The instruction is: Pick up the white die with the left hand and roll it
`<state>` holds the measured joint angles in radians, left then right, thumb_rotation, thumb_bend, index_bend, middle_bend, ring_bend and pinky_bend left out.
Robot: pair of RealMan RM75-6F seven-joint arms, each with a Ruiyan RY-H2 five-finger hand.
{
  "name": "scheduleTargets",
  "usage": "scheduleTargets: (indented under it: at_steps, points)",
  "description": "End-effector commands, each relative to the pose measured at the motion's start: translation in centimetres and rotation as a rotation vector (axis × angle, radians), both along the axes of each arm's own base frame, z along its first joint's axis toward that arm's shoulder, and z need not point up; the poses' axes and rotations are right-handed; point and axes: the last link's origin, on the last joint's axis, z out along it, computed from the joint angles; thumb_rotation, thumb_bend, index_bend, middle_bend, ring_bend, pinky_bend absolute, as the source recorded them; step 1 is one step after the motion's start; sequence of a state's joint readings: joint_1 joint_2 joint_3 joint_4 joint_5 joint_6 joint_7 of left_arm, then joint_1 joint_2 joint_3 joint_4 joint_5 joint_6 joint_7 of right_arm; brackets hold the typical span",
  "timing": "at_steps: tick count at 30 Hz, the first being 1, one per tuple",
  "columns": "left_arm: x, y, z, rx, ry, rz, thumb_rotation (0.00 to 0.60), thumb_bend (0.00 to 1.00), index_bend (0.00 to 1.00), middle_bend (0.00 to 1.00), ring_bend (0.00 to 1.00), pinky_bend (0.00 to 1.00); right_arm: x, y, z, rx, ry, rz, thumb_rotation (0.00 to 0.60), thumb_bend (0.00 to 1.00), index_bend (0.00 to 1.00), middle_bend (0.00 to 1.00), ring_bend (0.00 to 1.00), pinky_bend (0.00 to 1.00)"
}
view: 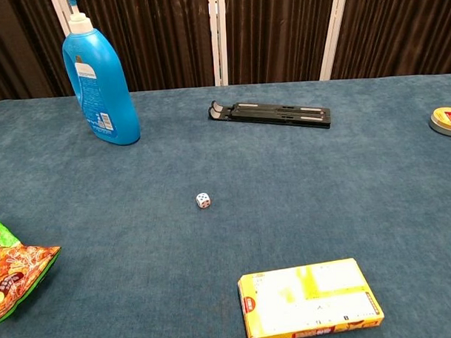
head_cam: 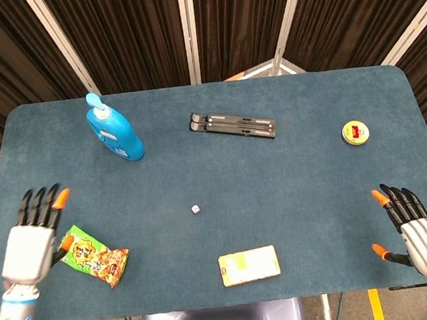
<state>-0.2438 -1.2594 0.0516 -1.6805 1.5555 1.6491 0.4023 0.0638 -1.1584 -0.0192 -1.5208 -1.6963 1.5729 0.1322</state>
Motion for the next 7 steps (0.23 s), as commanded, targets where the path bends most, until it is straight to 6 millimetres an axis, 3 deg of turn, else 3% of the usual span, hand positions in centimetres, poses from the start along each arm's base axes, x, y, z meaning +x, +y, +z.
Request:
scheduleTargets:
  at_steps: [1,7]
  points:
    - [-3.2,-4.0,1.3,-0.004,-0.033,0.150,0.600,0.23,0.00,0.00,0.00,0.00,0.1,0.1,-0.3,0.016,0.003,0.002,0.600,0.08,0.00,0.00,0.00,0.00]
    - [-4.8,-5.3,2.2,0.038,-0.032,0.189,0.600,0.23,0.00,0.00,0.00,0.00,0.3,0.2,-0.6,0.025,0.010,0.014,0.600,0.08,0.00,0.00,0.00,0.00]
